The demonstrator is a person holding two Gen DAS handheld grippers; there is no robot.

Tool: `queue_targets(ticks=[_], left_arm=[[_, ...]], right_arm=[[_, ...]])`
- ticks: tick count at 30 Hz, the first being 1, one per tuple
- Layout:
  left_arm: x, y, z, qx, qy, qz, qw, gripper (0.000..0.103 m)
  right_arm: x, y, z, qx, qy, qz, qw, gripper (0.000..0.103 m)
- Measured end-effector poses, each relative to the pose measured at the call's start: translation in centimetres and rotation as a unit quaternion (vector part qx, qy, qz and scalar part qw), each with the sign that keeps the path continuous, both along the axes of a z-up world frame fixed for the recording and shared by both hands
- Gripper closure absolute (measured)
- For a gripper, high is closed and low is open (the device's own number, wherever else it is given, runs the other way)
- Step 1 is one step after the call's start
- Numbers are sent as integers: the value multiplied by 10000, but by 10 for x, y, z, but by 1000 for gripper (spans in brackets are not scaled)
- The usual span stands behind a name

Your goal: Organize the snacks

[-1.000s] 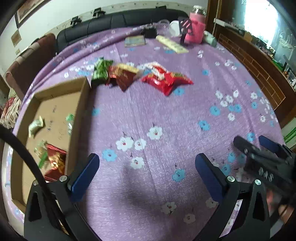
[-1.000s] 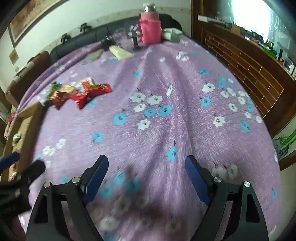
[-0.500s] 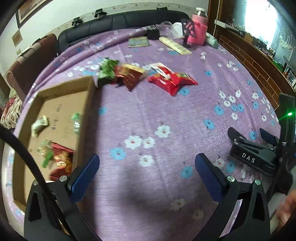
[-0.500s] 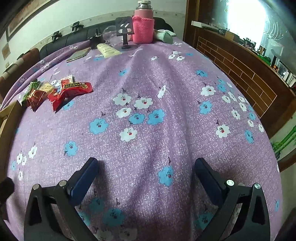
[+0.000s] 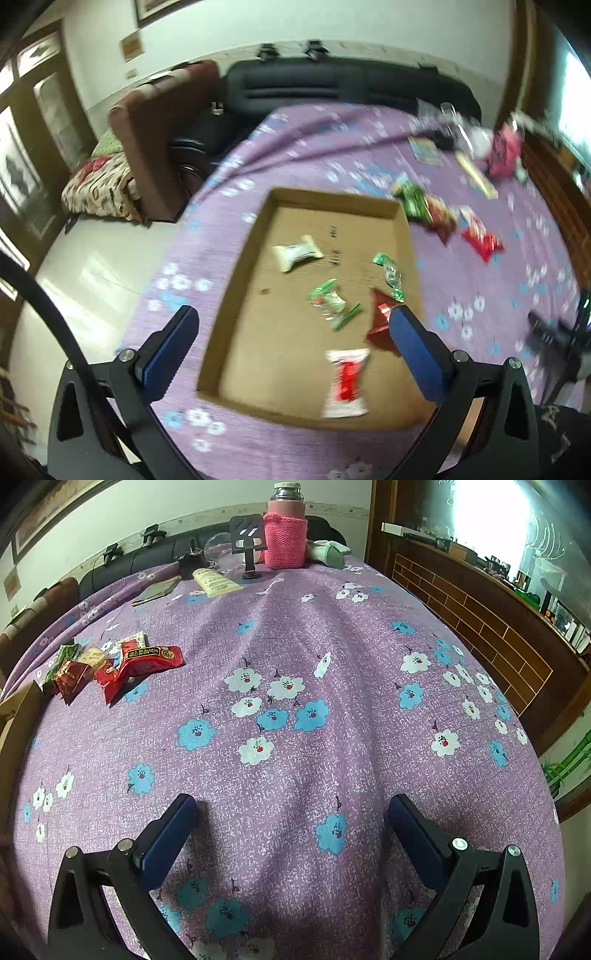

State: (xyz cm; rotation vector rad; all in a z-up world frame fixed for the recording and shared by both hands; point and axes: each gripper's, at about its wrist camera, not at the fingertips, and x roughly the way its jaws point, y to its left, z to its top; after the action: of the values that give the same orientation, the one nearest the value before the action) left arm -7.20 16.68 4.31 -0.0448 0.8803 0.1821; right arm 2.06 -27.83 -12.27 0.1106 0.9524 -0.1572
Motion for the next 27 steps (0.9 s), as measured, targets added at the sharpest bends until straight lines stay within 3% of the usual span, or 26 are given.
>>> queue_targets(ticks=[3, 6, 10, 14, 19, 27], left_arm=[[-18, 19, 24, -28, -334, 140, 9993, 0], [-30, 30, 44, -451, -717, -14, 9964, 0], [-28, 23, 52, -308, -632, -49, 9975, 0], [-20, 15, 44, 2, -591, -55, 9982, 0], [-9, 13, 26, 45, -326, 5, 9995, 0], [-16, 52, 6, 426, -133, 627, 9970, 0]], right_arm=[[-1, 0, 0, -2, -2, 3, 10000, 0], [-1, 0, 0, -3, -3, 0, 10000, 0], [-1, 0, 0, -3, -4, -1, 10000, 0], [-1, 0, 0, -4, -5, -2, 10000, 0], [2, -1, -1, 2, -6, 3, 10000, 0], [1, 0, -1, 0, -6, 1, 10000, 0]])
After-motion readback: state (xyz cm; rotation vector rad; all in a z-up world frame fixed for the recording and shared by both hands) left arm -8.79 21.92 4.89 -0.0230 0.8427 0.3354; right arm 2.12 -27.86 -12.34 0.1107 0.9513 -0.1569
